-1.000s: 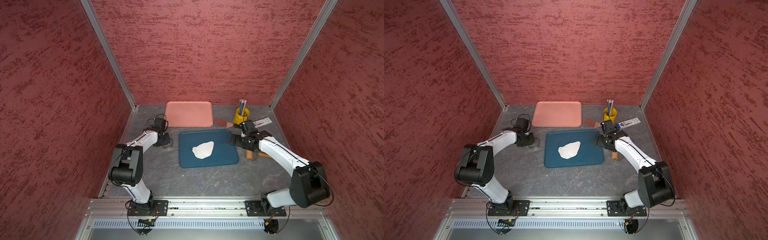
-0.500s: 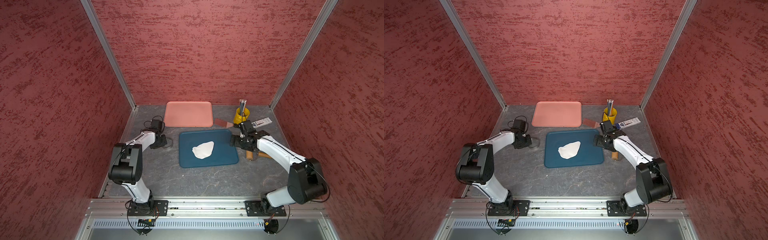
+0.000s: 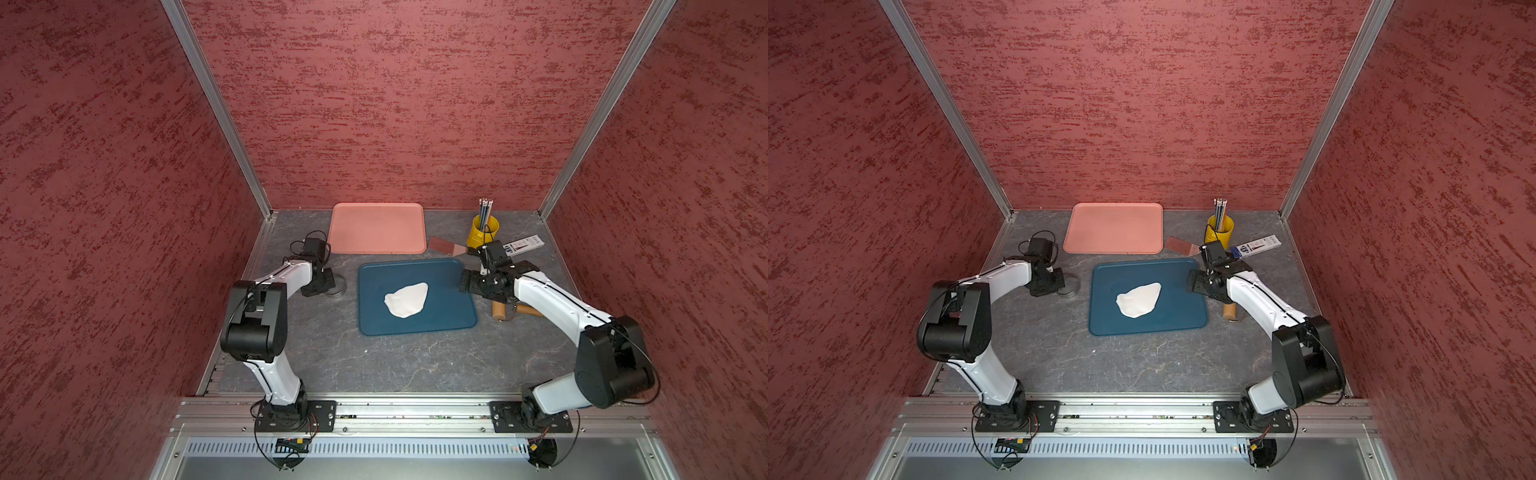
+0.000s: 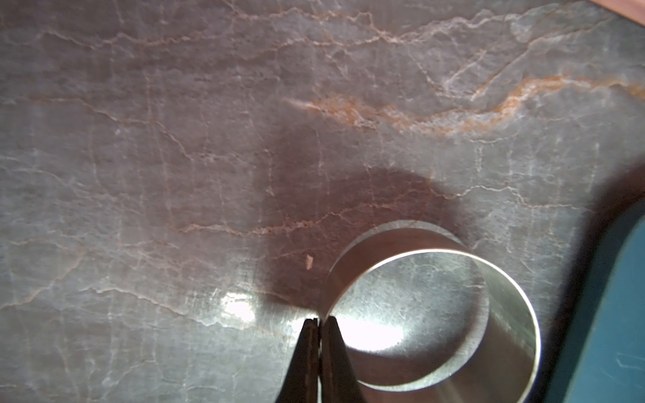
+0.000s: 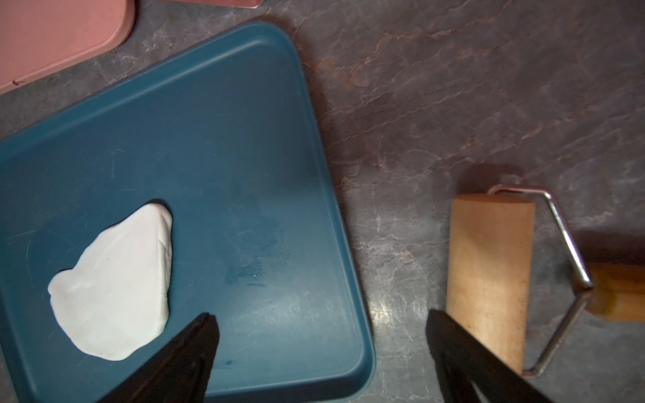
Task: Roll out the dumpling wrappers from the dough
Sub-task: Pick up the dumpling mold from the center of the board.
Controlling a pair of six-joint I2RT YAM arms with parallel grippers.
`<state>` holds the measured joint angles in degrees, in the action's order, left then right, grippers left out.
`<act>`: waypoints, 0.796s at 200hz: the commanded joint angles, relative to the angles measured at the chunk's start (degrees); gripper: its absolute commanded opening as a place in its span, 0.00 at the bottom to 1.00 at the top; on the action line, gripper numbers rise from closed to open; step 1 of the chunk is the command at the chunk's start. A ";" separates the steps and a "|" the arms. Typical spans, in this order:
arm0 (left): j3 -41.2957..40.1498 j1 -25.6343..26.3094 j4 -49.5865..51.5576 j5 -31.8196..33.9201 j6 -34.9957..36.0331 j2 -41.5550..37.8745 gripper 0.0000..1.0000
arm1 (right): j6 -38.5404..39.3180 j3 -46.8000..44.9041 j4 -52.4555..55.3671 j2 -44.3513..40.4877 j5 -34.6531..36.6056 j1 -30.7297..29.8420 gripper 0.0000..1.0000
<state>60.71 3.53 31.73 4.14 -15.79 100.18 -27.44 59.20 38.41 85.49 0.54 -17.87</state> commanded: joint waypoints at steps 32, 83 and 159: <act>4.53 8.71 3.52 2.23 -0.55 -8.14 0.00 | 3.60 1.59 2.83 -4.45 0.33 -0.60 0.98; 12.35 26.28 4.37 0.70 -4.42 -2.97 0.00 | 3.33 0.81 5.62 -8.46 -1.25 -2.26 0.95; 14.54 36.11 3.64 0.87 -6.79 6.93 0.00 | -2.08 -0.89 0.10 -6.39 -6.89 -8.38 0.70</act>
<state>75.61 39.62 35.46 4.23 -21.15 106.67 -26.89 59.18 41.82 77.38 -3.77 -24.21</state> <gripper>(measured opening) 0.060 0.728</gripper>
